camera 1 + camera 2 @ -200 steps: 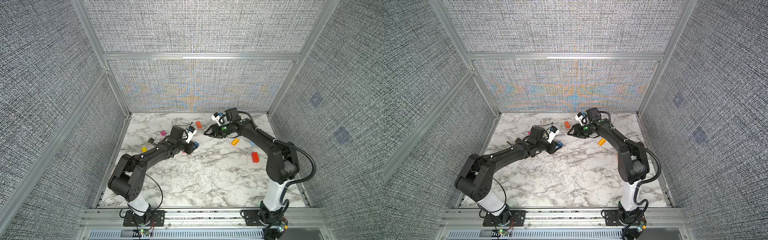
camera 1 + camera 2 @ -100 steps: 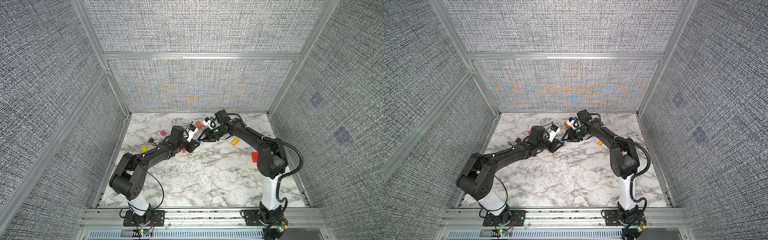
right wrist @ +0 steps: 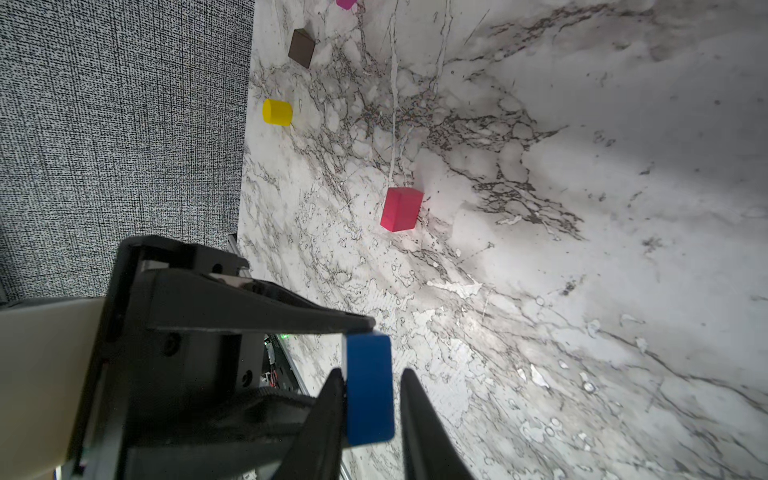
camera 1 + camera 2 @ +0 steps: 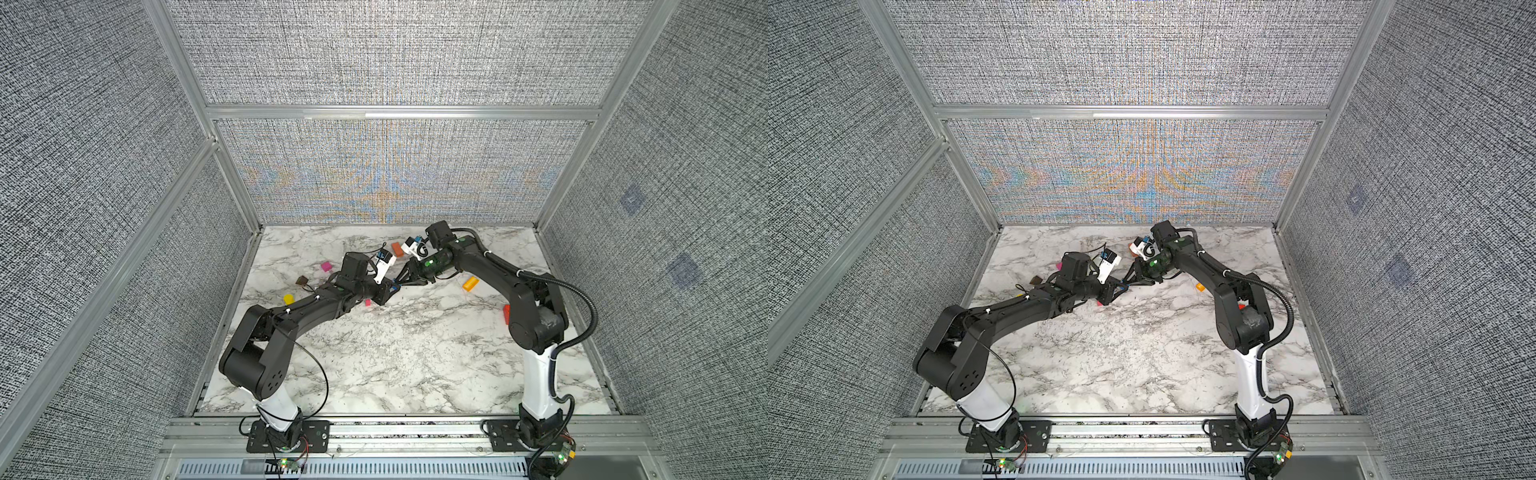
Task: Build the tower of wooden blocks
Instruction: 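Open the left gripper and pull back while the right gripper carries the cube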
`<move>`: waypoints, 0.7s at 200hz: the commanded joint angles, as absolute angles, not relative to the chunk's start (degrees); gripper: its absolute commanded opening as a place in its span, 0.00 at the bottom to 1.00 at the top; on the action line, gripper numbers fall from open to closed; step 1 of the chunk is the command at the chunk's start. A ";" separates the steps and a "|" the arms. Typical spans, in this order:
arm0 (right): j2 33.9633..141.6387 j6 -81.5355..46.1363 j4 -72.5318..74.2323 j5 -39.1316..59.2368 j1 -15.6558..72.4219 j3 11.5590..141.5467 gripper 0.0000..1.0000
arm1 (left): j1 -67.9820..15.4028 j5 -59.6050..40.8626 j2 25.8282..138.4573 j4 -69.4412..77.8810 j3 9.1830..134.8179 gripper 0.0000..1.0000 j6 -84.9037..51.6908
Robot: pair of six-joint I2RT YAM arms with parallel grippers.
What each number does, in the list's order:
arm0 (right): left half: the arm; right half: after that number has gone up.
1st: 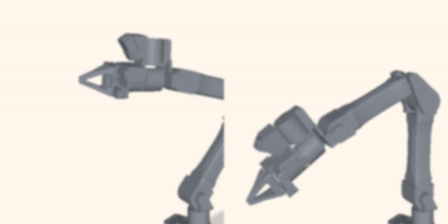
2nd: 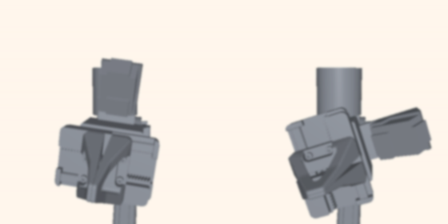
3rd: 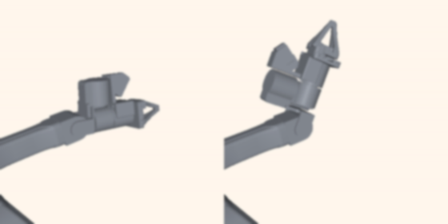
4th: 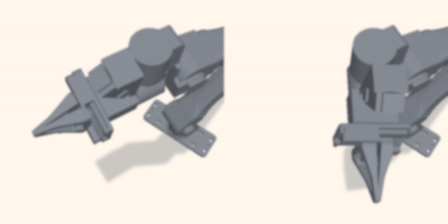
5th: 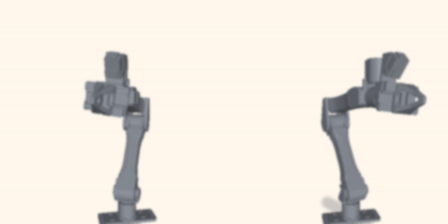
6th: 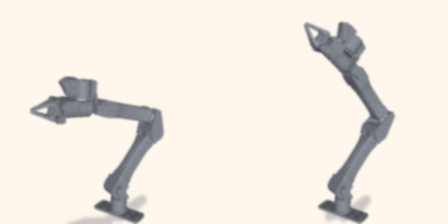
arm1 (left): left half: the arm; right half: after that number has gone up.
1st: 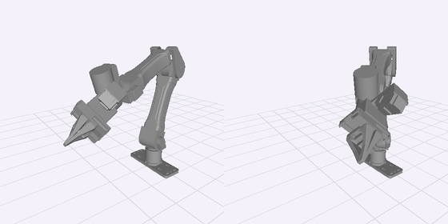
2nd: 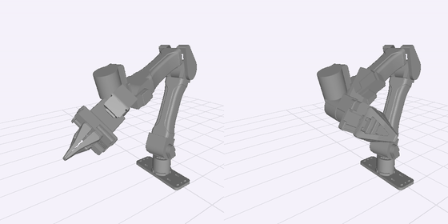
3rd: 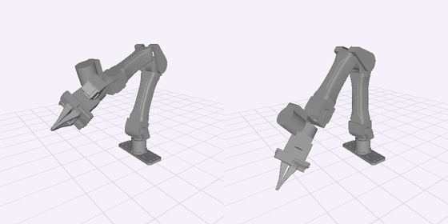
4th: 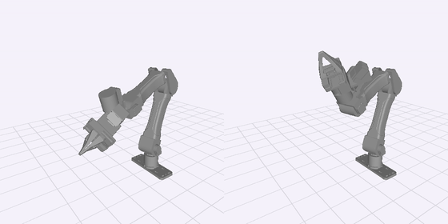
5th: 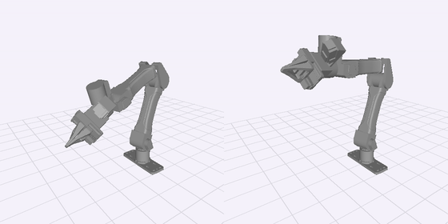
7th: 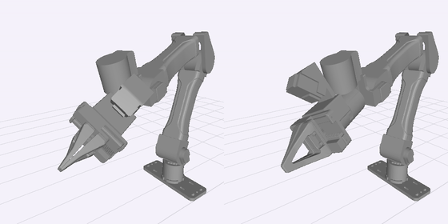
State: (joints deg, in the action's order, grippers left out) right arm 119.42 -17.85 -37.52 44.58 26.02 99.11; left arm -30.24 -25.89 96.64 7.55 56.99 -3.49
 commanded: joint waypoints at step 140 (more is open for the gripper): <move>110.76 -25.92 -30.85 19.72 31.77 92.25 0.03 | -29.53 8.10 83.49 6.03 47.51 0.99 -17.64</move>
